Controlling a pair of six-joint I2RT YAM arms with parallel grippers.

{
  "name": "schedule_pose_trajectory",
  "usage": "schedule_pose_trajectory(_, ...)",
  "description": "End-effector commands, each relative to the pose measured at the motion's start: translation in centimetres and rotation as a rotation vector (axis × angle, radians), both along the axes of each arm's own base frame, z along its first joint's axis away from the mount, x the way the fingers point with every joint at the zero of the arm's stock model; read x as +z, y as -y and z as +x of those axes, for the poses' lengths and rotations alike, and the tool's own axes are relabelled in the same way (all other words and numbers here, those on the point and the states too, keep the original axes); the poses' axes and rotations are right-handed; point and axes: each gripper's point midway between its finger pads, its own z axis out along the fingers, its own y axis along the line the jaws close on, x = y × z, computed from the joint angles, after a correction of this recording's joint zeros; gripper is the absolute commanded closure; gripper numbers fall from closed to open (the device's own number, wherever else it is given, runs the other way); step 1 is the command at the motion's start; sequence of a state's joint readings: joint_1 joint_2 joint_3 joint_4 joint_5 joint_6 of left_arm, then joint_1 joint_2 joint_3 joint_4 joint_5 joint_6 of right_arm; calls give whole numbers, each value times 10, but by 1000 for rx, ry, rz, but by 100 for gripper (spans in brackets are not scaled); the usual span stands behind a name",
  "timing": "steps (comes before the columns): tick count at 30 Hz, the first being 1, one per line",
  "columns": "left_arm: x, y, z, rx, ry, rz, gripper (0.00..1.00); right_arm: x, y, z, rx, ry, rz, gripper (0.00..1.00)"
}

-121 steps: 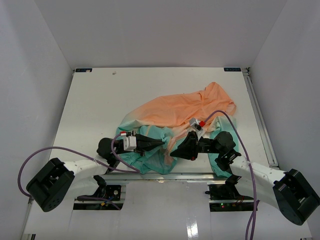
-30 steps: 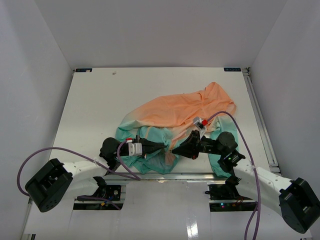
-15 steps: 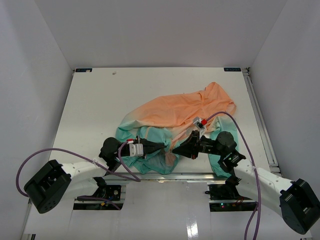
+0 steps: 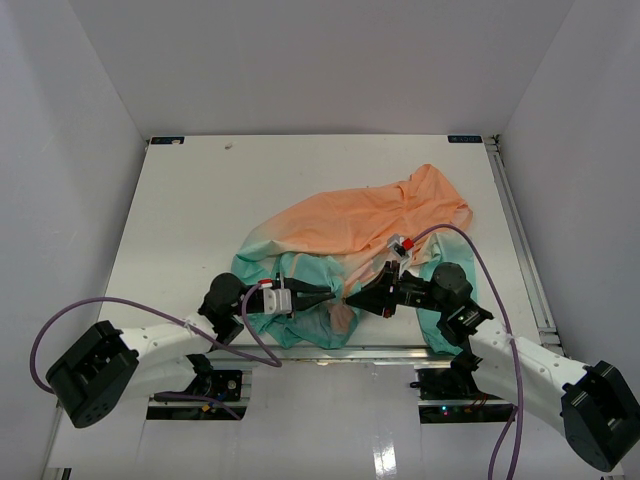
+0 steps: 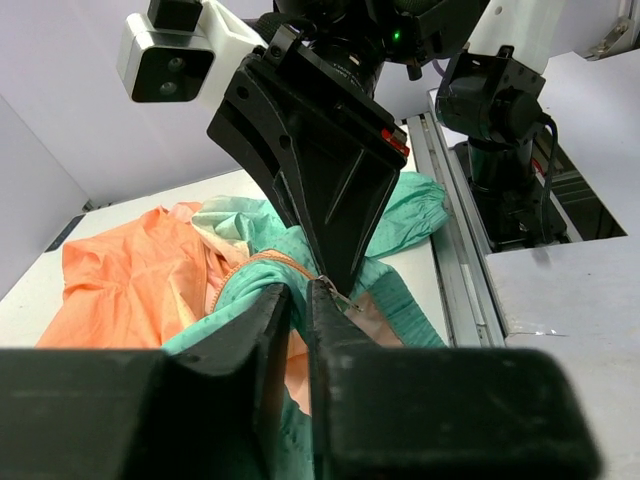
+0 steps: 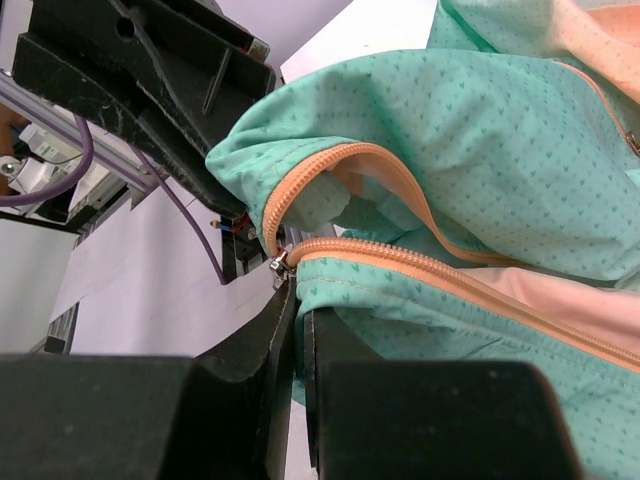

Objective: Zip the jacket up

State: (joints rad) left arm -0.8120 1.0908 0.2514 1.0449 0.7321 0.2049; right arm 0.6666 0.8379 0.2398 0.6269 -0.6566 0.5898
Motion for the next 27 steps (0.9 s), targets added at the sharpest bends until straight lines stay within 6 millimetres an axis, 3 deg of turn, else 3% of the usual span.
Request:
schedule_pose_trajectory(1,16,3,0,-5,23,-30,70,20,-2,10,-20,68,24,92)
schedule_pose_trajectory(14,10,13,5,-21,-45,20,58,19,-4,11,-20,65,22,92)
schedule_pose_trajectory(20,9,18,4,-45,-61,44,58,19,-3,12,-24,66,22,92)
schedule_pose_trajectory(27,3,22,1,-84,-75,81,67,17,-3,13,-31,66,18,92)
